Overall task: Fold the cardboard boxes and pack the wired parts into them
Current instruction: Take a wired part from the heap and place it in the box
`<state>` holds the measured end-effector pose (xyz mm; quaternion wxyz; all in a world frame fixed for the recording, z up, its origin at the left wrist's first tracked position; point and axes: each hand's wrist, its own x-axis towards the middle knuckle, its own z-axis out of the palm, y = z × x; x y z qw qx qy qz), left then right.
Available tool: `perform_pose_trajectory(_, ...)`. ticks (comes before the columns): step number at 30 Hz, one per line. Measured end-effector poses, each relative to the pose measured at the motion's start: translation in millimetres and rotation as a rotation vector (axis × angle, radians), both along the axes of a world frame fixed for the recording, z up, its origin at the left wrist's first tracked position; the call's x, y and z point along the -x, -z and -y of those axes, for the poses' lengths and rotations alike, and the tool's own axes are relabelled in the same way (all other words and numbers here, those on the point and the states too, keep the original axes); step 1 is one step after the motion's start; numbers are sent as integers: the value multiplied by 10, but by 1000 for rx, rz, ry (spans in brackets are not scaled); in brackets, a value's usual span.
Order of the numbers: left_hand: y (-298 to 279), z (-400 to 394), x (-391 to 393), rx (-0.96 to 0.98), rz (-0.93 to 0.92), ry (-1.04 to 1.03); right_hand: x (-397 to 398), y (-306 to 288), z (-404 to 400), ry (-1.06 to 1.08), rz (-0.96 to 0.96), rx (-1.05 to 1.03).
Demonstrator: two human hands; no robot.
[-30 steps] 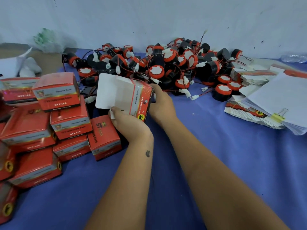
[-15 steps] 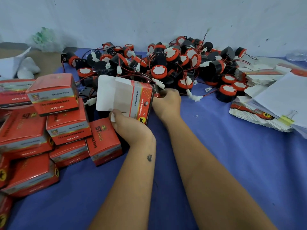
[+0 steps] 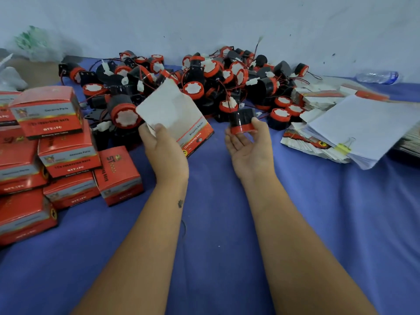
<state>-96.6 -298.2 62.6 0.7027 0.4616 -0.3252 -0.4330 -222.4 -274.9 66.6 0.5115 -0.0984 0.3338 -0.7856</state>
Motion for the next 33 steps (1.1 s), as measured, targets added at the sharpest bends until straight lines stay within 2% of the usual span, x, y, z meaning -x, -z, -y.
perform_pose_trajectory(1,20,-11,6,4,117,27,19,2,-30,70,-15,-10)
perform_pose_trajectory(3,70,-10,1,-14,334,82,51,22,-75,269,-202,-80)
perform_pose_trajectory(6,122,1,7,-22,508,202,50,22,-131,600,-666,-185)
perform_pose_trajectory(8,137,-2,11,-4,539,251,-5,-4,-167,729,-980,-105)
perform_pose_trajectory(10,149,5,11,13,531,277,-90,10,-190,731,-1183,7)
perform_pose_trajectory(12,169,32,14,32,542,314,-186,4,-216,681,-1293,112)
perform_pose_trajectory(14,184,35,18,39,500,412,-265,-10,-238,666,-1474,218)
perform_pose_trajectory(16,201,29,0,70,630,487,-324,-13,-240,675,-1721,300)
perform_pose_trajectory(18,226,30,-7,67,761,488,-383,-5,-231,663,-1880,308)
perform_pose_trajectory(20,206,34,-5,28,780,480,-428,-1,-227,605,-1909,265)
perform_pose_trajectory(23,130,-19,-3,-4,567,547,-402,-10,-239,576,-1818,158)
perform_pose_trajectory(25,107,-38,4,-13,504,557,-344,-7,-245,583,-1772,81)
perform_pose_trajectory(29,106,-53,23,-46,429,581,-323,19,-217,616,-1922,-57)
perform_pose_trajectory(33,68,-64,8,-2,293,516,-355,4,-242,559,-2015,-17)
